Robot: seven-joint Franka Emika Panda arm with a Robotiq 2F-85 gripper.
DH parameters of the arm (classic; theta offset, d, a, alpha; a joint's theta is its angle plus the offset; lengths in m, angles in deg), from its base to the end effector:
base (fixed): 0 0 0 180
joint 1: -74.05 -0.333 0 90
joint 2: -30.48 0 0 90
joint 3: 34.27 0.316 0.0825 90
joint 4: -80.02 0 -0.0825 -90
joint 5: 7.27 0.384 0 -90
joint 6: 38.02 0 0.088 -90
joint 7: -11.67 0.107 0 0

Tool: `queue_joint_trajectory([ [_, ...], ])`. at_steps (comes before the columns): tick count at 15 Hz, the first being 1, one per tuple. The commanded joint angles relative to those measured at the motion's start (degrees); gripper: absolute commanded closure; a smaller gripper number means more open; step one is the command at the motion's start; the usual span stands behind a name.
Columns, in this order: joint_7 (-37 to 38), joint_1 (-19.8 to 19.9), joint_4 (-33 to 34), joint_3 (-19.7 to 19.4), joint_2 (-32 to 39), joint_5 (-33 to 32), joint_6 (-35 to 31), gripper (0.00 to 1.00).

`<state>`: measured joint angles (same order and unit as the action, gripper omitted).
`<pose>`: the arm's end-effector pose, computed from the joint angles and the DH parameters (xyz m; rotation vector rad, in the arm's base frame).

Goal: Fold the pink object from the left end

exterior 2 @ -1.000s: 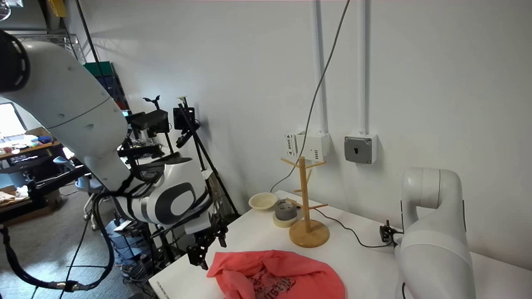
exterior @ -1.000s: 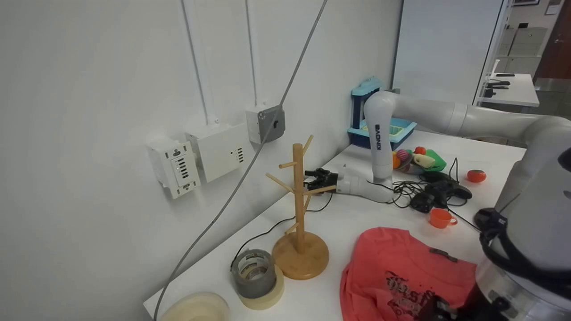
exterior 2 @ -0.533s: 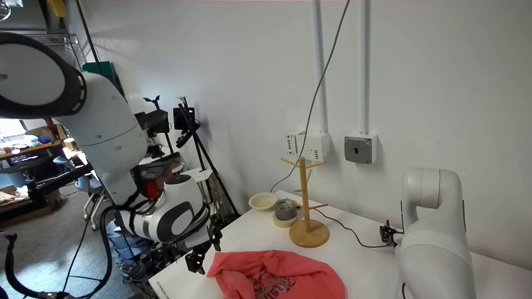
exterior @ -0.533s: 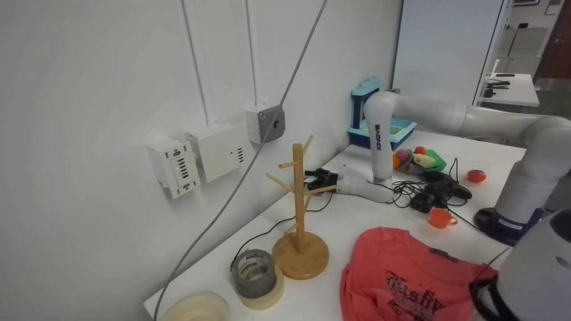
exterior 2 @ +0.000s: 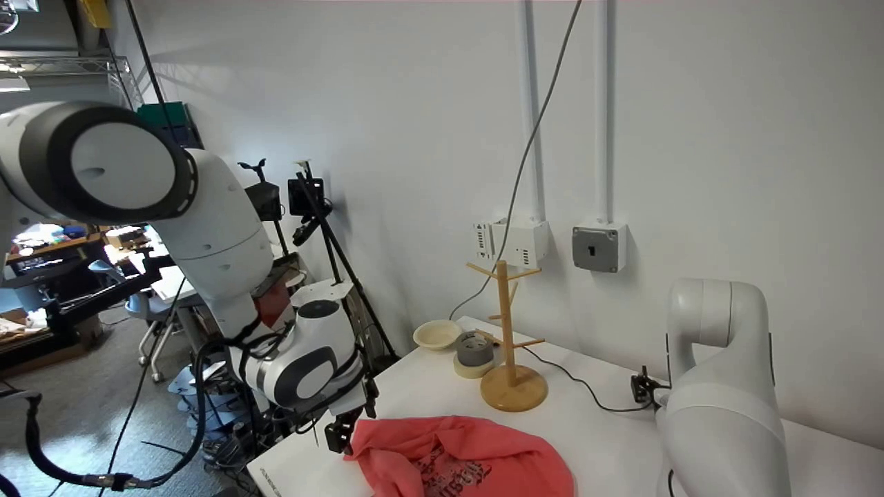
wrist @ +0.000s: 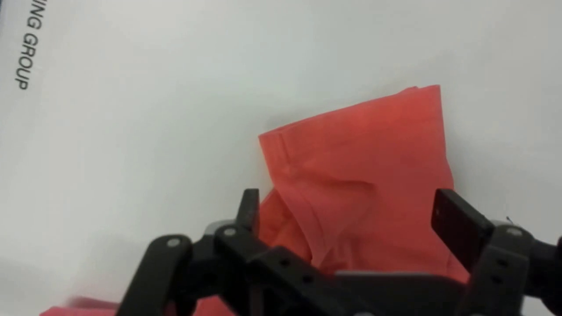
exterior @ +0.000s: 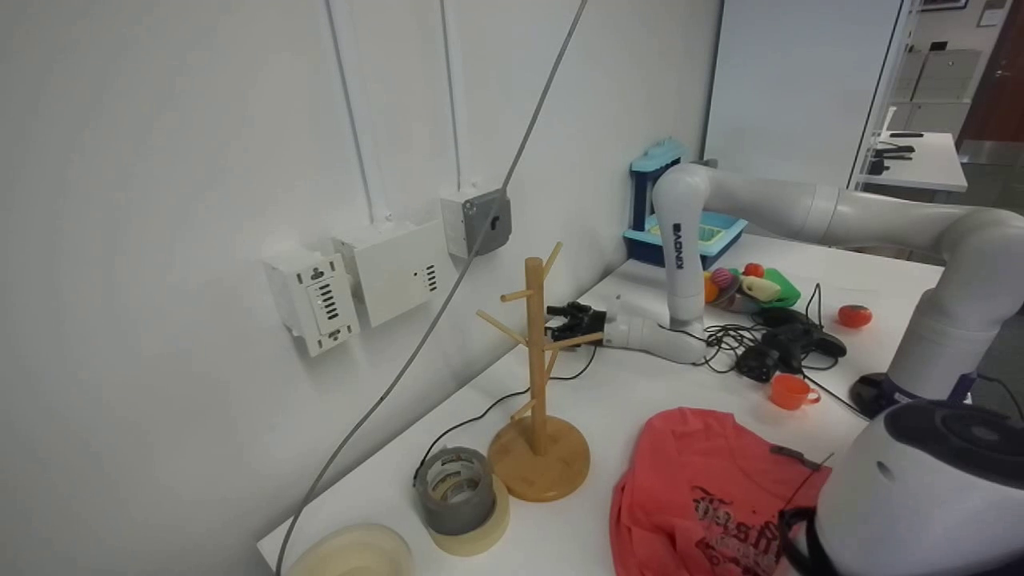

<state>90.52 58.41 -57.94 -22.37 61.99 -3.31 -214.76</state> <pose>0.4325 0.2302 0.1072 -2.6013 1.4238 0.0165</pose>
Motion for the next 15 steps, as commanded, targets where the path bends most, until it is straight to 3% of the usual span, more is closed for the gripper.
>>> queue_joint_trajectory([
  [1,-6.0,1.5,3.7,1.5,4.4,4.5,-0.5,0.0],
  [5,-9.5,2.1,6.5,2.2,7.9,7.5,-0.1,0.0],
  [6,-10.2,2.1,7.1,2.3,8.5,8.1,0.0,0.09],
  [7,-10.9,2.0,7.6,2.3,9.1,8.6,0.1,0.26],
  [15,-12.9,1.2,8.9,1.5,8.8,10.8,0.7,0.88],
])
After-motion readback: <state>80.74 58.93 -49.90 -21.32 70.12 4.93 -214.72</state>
